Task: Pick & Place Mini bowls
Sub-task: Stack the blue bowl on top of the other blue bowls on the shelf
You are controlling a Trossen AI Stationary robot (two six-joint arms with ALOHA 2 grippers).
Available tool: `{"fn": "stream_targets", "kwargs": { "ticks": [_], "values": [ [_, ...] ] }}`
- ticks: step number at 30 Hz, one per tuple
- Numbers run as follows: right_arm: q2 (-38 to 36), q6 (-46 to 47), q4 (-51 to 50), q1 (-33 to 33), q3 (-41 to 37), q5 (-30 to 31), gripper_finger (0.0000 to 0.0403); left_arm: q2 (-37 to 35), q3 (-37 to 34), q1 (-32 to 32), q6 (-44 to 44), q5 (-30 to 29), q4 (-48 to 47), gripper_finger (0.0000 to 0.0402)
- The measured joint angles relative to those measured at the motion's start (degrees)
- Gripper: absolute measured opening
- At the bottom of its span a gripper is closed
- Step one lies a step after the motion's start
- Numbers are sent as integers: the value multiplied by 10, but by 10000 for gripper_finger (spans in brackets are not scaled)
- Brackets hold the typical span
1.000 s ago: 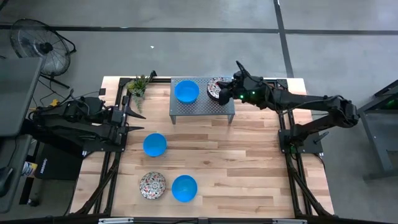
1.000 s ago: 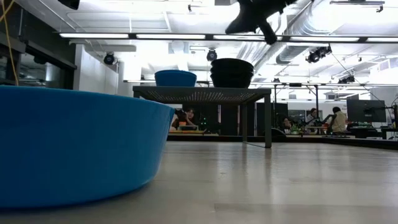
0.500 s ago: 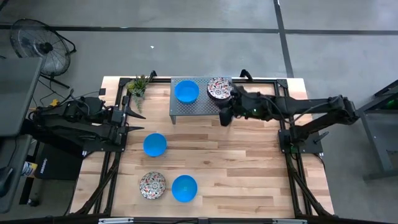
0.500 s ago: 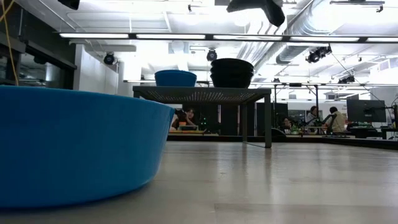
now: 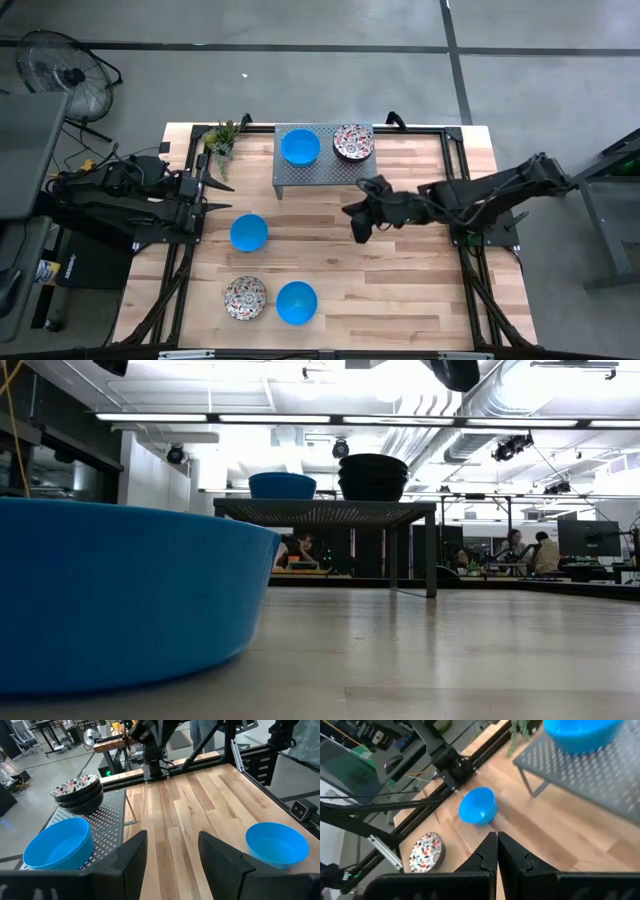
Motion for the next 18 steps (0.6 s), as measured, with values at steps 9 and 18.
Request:
{"fn": "stream_targets", "kwargs": {
  "ticks": [9, 18],
  "values": [
    [60, 125, 22, 43, 0, -10, 0, 0, 0, 0, 0, 0, -16, 172],
    [106, 120, 82, 72, 0, -58, 0, 0, 0, 0, -16, -1, -17, 172]
  ]
}}
